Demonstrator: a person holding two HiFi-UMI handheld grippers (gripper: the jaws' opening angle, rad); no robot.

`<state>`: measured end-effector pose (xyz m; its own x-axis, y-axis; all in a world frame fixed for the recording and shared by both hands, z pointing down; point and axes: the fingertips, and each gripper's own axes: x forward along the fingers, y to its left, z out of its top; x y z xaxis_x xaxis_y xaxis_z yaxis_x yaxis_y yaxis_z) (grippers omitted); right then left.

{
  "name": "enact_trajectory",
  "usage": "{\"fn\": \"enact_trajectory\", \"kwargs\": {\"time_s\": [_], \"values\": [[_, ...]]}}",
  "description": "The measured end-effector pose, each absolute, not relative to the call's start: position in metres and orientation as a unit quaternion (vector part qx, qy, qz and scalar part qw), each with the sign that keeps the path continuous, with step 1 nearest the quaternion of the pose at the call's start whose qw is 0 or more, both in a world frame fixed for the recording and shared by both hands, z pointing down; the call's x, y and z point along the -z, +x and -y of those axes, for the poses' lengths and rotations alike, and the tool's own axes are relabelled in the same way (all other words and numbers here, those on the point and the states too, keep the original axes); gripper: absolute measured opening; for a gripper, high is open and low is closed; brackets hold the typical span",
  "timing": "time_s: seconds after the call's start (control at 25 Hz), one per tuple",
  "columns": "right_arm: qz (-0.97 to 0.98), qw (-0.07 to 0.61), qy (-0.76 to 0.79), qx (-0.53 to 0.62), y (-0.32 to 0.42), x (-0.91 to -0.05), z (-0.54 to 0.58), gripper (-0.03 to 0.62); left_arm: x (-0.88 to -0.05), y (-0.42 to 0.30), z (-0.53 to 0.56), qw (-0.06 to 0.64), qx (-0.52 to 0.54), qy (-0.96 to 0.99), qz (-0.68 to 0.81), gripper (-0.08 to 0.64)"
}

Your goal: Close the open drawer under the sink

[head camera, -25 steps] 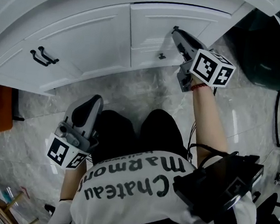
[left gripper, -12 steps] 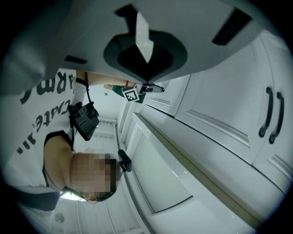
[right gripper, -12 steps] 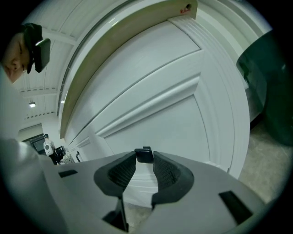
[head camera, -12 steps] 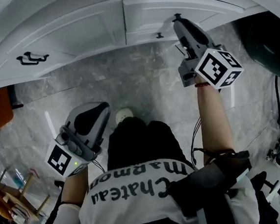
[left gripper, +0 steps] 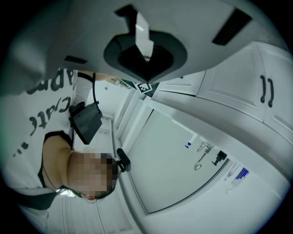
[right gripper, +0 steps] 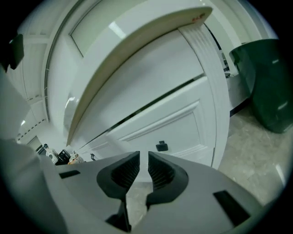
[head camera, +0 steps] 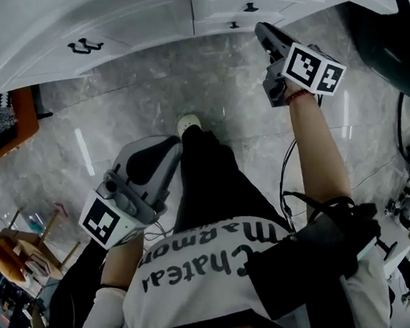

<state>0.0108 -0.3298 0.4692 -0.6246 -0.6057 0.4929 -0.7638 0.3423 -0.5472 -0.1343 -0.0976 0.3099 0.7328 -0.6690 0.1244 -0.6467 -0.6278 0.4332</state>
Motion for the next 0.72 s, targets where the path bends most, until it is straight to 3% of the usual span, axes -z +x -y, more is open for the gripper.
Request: {"fn": "enact_trajectory", "kwargs": {"time_s": [0.44,0.72], "values": [[0.821,0.085,0.376,-0.421,0.033,-0.321,0.226,0.064,-0.148,-0.109,0.051,0.166,0.077,0.901,0.393,0.008],[0.837,0.058,0.355,-0.412,0.057,-0.238,0.166,0.04,-0.089,-0.075,0.029,0.147,0.082,0.912,0.375,0.008]]}}
